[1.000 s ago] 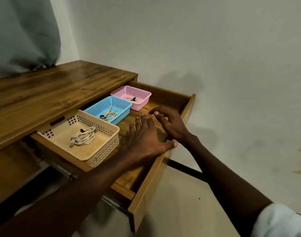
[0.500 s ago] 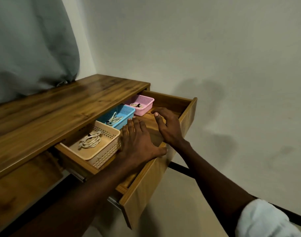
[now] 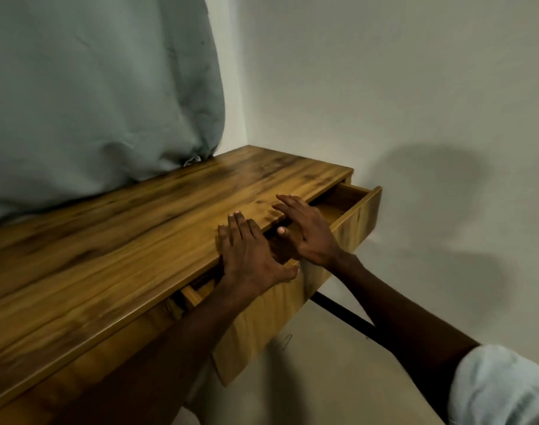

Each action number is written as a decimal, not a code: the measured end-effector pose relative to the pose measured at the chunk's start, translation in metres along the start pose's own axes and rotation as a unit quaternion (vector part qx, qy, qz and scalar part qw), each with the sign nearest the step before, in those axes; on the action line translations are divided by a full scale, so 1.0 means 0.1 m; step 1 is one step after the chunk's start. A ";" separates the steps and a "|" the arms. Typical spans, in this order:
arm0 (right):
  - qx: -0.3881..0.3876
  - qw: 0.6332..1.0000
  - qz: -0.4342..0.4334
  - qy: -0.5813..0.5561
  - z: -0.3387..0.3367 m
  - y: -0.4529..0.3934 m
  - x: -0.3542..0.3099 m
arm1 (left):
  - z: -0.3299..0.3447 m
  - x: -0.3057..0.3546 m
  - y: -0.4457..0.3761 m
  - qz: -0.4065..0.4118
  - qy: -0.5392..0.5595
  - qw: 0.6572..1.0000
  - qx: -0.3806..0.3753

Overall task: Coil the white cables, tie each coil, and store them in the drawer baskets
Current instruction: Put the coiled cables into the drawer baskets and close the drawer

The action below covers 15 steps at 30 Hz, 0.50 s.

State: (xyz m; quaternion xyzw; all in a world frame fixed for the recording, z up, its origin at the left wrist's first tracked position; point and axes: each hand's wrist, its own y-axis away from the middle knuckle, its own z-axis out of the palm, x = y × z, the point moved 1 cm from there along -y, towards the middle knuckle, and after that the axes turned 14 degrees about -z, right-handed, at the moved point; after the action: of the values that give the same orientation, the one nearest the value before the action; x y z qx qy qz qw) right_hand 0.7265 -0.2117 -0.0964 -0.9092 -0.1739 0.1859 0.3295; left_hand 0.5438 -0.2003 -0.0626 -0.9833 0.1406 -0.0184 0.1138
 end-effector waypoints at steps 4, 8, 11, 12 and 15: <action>-0.253 0.967 0.007 -0.023 0.01 -0.23 0.11 | 0.05 -0.24 -0.30 -0.027 -0.009 1.000 -0.008; -0.285 0.958 -0.012 0.026 0.05 -0.35 0.23 | 0.12 -0.34 -0.48 -0.001 -0.019 0.998 0.058; -0.150 0.987 -0.008 0.051 0.28 -0.32 0.17 | 0.18 -0.37 -0.45 0.010 -0.020 0.994 0.104; -0.088 0.994 -0.007 0.067 0.39 -0.30 0.12 | 0.21 -0.38 -0.45 0.010 -0.017 0.993 0.112; 0.033 0.992 -0.010 0.123 0.57 -0.31 -0.06 | 0.27 -0.38 -0.48 0.004 0.000 0.992 0.128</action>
State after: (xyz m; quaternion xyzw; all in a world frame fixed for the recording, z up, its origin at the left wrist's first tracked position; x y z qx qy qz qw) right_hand 0.6896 -0.1619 -0.1153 -0.9121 -0.1347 0.0745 0.3800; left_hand 0.5224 -0.1387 -0.0777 -0.9601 0.1412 -0.0358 0.2388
